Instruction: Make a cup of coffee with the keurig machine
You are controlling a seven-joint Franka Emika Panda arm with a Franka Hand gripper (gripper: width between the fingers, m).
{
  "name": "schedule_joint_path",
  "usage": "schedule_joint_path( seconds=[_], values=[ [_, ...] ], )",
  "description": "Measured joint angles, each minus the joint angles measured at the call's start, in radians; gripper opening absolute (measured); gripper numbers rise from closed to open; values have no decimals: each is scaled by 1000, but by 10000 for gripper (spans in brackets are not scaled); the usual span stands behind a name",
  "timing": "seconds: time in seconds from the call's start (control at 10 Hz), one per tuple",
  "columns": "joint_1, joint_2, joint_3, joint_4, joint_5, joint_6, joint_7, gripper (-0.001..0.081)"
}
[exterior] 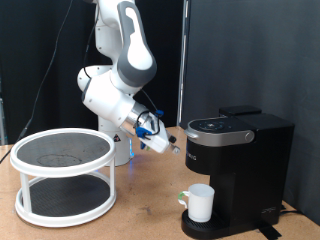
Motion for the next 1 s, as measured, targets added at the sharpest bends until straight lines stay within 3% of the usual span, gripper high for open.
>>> schedule_joint_path(
  seconds=[0.1, 0.4, 0.7, 1.0],
  values=[
    [-4, -34, -4, -13, -12, -17, 30, 734],
    [-5, -41, -5, -12, -6, -33, 31, 734],
    [-12, -130, -26, -9, 2, -129, 65, 734],
    [-17, -232, -35, -5, 3, -162, 111, 734]
  ],
)
